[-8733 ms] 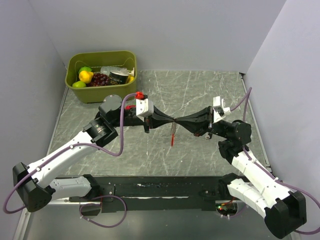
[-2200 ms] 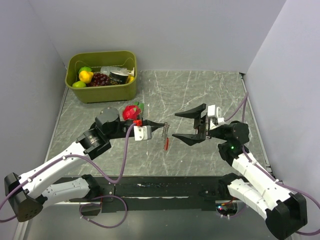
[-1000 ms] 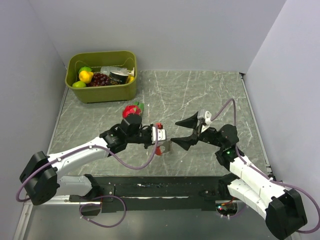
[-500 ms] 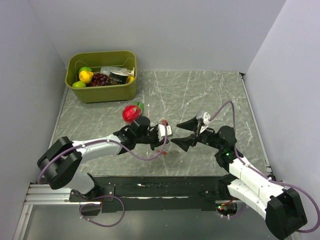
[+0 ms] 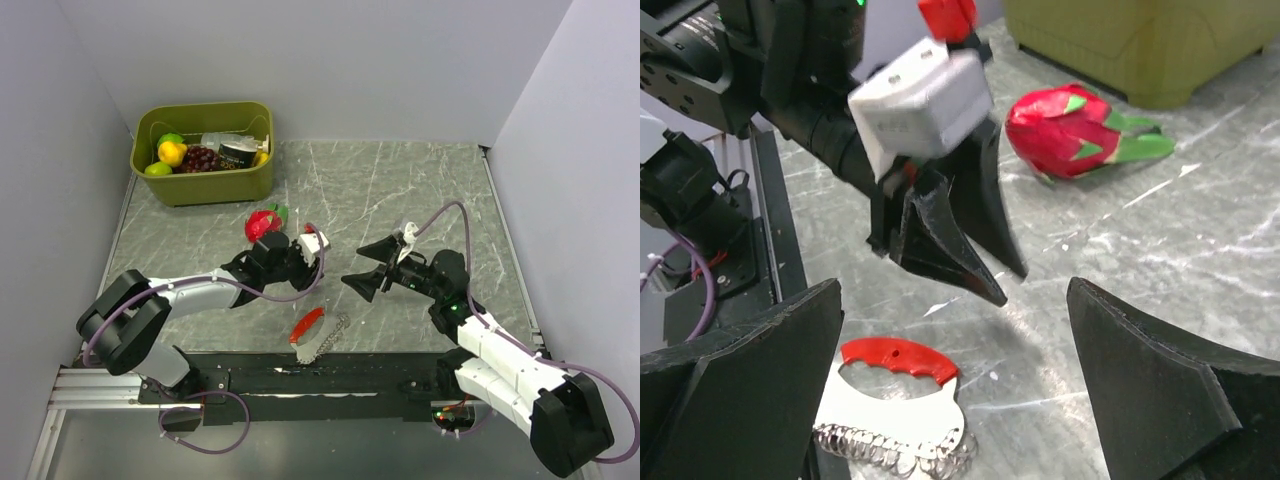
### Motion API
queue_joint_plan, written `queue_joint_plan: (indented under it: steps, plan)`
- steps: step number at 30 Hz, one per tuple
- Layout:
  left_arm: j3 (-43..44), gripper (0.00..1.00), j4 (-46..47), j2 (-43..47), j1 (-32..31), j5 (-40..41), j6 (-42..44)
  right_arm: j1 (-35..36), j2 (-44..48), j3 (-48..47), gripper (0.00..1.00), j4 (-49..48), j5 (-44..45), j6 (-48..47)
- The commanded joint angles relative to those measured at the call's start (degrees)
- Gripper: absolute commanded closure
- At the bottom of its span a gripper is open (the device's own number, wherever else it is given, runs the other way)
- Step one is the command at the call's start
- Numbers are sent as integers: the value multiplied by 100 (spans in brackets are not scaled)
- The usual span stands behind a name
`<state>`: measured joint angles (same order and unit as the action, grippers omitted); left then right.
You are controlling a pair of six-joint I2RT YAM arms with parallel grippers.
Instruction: Put the keys on the keyring
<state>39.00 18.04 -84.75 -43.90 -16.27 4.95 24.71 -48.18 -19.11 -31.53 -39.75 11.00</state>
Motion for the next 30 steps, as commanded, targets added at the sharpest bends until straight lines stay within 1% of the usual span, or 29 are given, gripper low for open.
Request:
queue_joint_plan:
  steps: [1, 2, 3, 4, 5, 8, 10, 11, 12, 13, 14, 16, 18, 19, 20, 23, 26, 27, 30]
  plan:
    - [-77, 51, 524, 213, 83, 274, -302, -19, -77, -188, 0, 217, 213, 147]
    - [-95, 47, 577, 300, 92, 274, -337, -19, -112, -224, 0, 391, 274, 182]
    - [-95, 39, 638, 327, 118, 282, -450, -19, -182, -268, 0, 497, 318, 261]
    - [-51, 36, 630, 362, 162, 274, -477, -27, -226, -381, 0, 594, 379, 331]
    - [-16, 34, 622, 380, 197, 178, -712, -19, -279, -452, 0, 734, 423, 376]
    - [98, 25, 490, 372, 320, 46, -1065, -27, -507, -856, 0, 1481, 441, 288]
    - [142, 18, 411, 363, 417, 28, -1373, -19, -718, -1154, 0, 2096, 607, 200]
    - [160, 17, 376, 363, 461, 10, -1478, -19, -806, -1260, 0, 2350, 791, 279]
    - [169, 17, 358, 363, 522, -190, -1688, -19, -1033, -1401, 0, 2605, 976, 401]
    - [169, 16, 349, 363, 645, -314, -1795, -27, -1183, -1681, 0, 3121, 1039, 342]
    - [169, 15, 340, 389, 715, -472, -2013, -19, -1324, -1788, 0, 3396, 1022, 289]
    - [143, 14, 314, 441, 838, -754, -2191, -1, -1702, -1868, 0, 3644, 838, 253]
    - [116, 14, 227, 477, 848, -816, -2367, 60, -1921, -1851, 0, 3689, 758, 253]
    - [125, 14, 148, 468, 848, -799, -2419, 200, -1984, -1816, 0, 3750, 767, 244]
    - [142, 14, -123, 451, 848, -799, -2516, 297, -2045, -1815, 0, 3820, 836, 227]
    - [134, 15, -494, 407, 848, -676, -2674, 788, -2344, -1850, 0, 4179, 1213, 191]
    - [-94, 15, -443, 556, 857, -579, -2806, 965, -2713, -1789, 7, 4287, 1233, 436]
    - [-190, 15, -425, 608, 848, -535, -2824, 966, -2836, -1693, 13, 4261, 1224, 507]
    - [-244, 15, -433, 784, 848, -360, -2842, 974, -3004, -1543, 23, 4138, 1215, 745]
